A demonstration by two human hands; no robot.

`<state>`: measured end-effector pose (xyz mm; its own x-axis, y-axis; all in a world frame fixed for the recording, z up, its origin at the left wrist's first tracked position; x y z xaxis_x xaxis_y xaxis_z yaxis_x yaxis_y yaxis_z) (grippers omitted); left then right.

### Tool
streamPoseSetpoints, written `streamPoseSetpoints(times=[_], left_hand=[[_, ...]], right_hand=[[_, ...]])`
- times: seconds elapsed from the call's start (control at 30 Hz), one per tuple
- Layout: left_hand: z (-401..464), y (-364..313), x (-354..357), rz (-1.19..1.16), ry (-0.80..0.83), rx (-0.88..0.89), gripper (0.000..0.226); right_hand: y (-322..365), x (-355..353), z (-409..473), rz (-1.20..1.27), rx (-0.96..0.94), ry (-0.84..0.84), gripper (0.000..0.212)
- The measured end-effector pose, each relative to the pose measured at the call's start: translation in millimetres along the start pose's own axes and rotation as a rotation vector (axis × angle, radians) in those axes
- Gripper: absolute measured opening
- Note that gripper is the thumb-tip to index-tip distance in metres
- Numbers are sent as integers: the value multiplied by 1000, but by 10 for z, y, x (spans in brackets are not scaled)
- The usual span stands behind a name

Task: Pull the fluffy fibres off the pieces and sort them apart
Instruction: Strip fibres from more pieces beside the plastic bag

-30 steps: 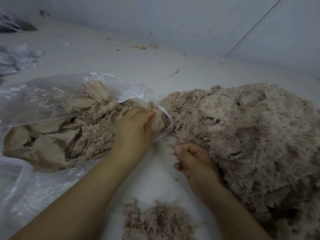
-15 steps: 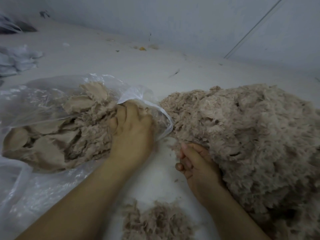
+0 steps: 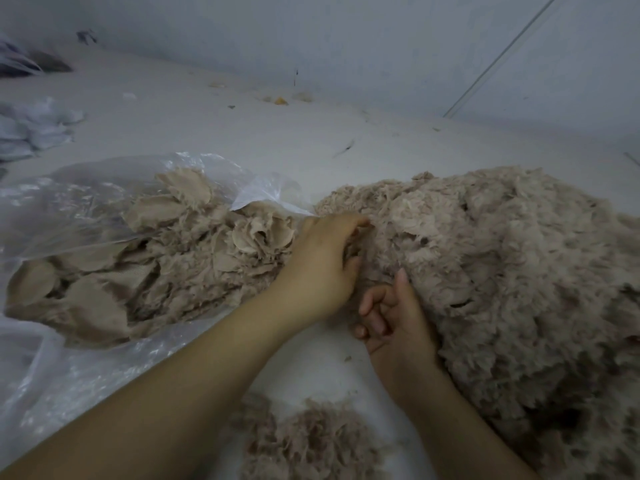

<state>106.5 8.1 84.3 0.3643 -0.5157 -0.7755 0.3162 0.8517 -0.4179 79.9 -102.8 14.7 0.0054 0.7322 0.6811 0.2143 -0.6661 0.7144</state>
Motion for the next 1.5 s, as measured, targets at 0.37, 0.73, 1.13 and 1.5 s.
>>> streamPoseSetpoints(times=[0.37,0.73,1.13,1.5], left_hand=[[100,70,113,171,-13,-30,14],[-540,251,114,166,125,-42,12],[-629,74,-111,-244,-132,110,8],[-645,219,139,-1011,79,-379,15]], right_hand=[[31,38,-3,42,17,28,60],[-16,26,6,73,73,-76,42],[-25,-3,37,-26,12,-15,40],[-35,-37,47,-128,-6,-56,18]])
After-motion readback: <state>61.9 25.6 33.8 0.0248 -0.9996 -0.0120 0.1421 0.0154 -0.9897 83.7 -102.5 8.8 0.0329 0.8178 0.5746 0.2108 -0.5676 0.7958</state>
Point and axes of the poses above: each hand's wrist, its own z-axis towards the middle knuckle, its own x-axis out of the palm, y = z × x, the point moved 6 cm from there along z, towards the middle knuckle, and after that the axes turned 12 degrees about z, right-handed, at the moved point
